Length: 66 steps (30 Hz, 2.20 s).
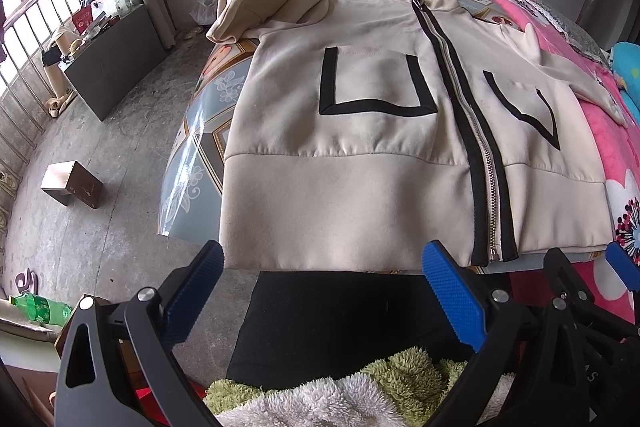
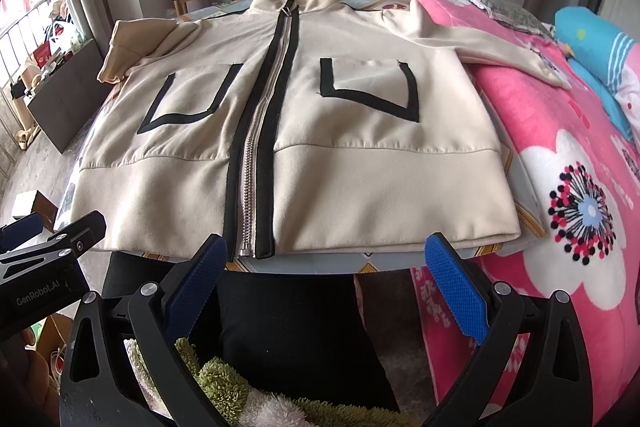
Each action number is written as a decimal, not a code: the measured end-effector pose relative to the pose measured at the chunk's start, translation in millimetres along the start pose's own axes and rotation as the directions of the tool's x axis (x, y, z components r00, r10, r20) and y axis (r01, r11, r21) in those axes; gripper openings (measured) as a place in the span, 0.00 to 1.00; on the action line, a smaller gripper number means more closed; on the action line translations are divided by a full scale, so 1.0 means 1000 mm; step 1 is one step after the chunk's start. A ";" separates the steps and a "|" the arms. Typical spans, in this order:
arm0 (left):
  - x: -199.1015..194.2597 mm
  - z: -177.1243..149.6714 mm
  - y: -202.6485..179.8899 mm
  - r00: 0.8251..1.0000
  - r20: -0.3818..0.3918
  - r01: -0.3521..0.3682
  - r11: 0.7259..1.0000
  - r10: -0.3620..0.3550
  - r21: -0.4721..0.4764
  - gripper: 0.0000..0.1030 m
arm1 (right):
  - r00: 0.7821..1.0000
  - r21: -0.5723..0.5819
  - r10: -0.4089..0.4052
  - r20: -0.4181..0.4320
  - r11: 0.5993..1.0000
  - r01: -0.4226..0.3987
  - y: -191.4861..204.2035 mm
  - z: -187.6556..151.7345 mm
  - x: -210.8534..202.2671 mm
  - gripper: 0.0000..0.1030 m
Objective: Fold large clothes
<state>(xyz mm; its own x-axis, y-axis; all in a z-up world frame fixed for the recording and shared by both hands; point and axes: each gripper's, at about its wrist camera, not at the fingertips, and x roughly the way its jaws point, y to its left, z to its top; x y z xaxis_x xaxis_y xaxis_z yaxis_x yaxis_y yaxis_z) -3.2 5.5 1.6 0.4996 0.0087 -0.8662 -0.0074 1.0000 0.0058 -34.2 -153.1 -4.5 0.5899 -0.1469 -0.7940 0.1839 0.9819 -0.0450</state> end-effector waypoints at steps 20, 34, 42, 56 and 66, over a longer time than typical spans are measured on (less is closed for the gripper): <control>-0.001 0.000 0.001 1.000 0.003 -0.006 1.000 0.006 0.001 0.95 | 1.000 -0.001 -0.002 0.003 1.000 0.002 0.000 0.002 0.000 0.93; -0.001 0.000 0.000 1.000 0.002 -0.005 1.000 0.005 0.002 0.95 | 1.000 0.001 -0.003 0.006 1.000 0.003 -0.001 0.003 -0.001 0.93; -0.001 0.000 0.001 1.000 0.001 -0.004 1.000 0.004 -0.001 0.95 | 1.000 -0.002 -0.010 0.012 1.000 0.010 -0.001 0.005 -0.001 0.93; 0.005 0.008 0.009 1.000 0.021 0.016 1.000 -0.017 0.027 0.95 | 1.000 0.029 0.012 0.021 1.000 -0.013 -0.002 0.016 0.000 0.93; 0.002 0.055 0.047 0.988 0.146 0.059 0.998 -0.058 0.002 0.95 | 0.982 -0.001 -0.047 0.182 0.999 0.048 -0.001 0.053 -0.012 0.93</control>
<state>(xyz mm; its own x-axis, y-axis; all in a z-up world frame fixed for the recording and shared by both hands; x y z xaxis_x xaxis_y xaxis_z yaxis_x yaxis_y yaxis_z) 44.8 52.7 27.3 0.6204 -0.0494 -0.7827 0.0234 0.9987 -0.0444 -0.1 -159.0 36.6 0.7141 -0.2126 -0.6670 0.2114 0.9738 -0.0840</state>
